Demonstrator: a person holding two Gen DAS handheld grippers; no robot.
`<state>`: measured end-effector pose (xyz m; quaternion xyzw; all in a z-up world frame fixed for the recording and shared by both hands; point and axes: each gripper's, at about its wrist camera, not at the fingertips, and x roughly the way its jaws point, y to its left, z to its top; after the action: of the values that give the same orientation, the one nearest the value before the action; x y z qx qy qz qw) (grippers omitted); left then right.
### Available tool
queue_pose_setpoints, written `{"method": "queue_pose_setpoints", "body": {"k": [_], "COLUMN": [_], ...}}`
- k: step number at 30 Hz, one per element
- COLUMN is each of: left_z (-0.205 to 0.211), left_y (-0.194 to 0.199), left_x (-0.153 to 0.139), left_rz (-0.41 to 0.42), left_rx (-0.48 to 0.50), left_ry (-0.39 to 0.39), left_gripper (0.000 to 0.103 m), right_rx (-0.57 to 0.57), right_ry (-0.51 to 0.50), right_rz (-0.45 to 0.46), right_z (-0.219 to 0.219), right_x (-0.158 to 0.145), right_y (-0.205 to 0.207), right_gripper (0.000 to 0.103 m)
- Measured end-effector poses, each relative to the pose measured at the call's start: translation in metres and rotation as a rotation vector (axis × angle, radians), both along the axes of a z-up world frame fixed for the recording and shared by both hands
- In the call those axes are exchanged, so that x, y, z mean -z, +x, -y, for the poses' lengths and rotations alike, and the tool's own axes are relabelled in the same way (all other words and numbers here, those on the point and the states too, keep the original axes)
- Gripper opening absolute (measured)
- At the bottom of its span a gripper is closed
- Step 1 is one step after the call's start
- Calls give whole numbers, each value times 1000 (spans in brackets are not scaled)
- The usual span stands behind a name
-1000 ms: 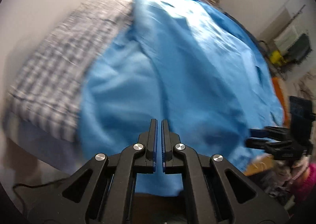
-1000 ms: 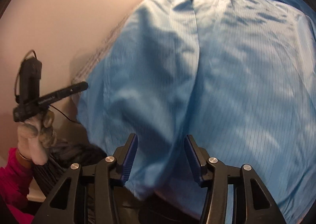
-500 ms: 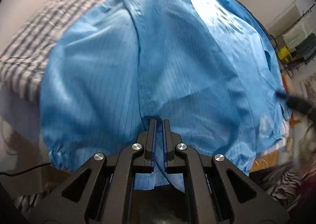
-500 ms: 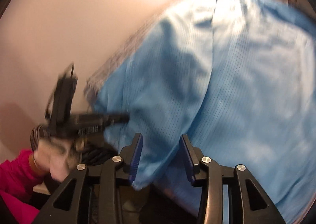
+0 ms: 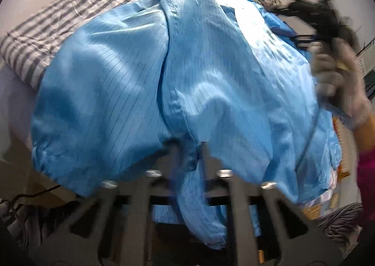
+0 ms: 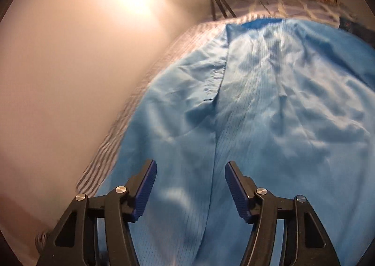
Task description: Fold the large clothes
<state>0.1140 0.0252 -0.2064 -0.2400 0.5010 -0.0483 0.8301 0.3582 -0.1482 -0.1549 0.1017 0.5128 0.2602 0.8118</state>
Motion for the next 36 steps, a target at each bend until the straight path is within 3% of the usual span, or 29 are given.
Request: {"method": "queue_pose_setpoints", "body": {"k": [2,9,10,12,14,15,24,30,31,32,33,36], "left_z": [-7,-13,-14,-13,-16,-18,-35,-40,-42,-45,-47,-49], "left_y": [-1,-2,-3,-2,-5,-6,-18,-26,-27,-28,-29,-33], "left_x": [-1,-5,-6,-7,-10,-11,-21,-25,-25,-25,-26,-29], "left_rz": [10,35,37,42,49,53,82,93,93,95,100,114], "left_rx": [-9,16,18,24,26,22,9,31,27,24,23,12], "left_ry": [-63,-121,-126,-124,-125,-129,-173,-152,-160,-165,-166,-122], "left_gripper": [5,4,4,4,4,4,4,3,3,3,3,3], "right_rx": [28,117,114,86,56,46,62,14,11,15,20,-44], "right_ry": [-28,22,34,62,91,83,11,-306,-362,-394,-412,-343], "right_rz": [-20,-87,-86,-94,-107,-97,0,-10,1,18,60,143], "right_z": [-5,-27,-30,-39,-44,-47,-7,4,1,0,-5,-27], "right_x": [20,69,70,73,73,71,31,46,41,35,23,-15], "right_y": [20,83,87,96,101,101,74,58,56,55,52,45], "right_gripper": [64,62,56,34,3,0,0,2,16,36,38,38]}}
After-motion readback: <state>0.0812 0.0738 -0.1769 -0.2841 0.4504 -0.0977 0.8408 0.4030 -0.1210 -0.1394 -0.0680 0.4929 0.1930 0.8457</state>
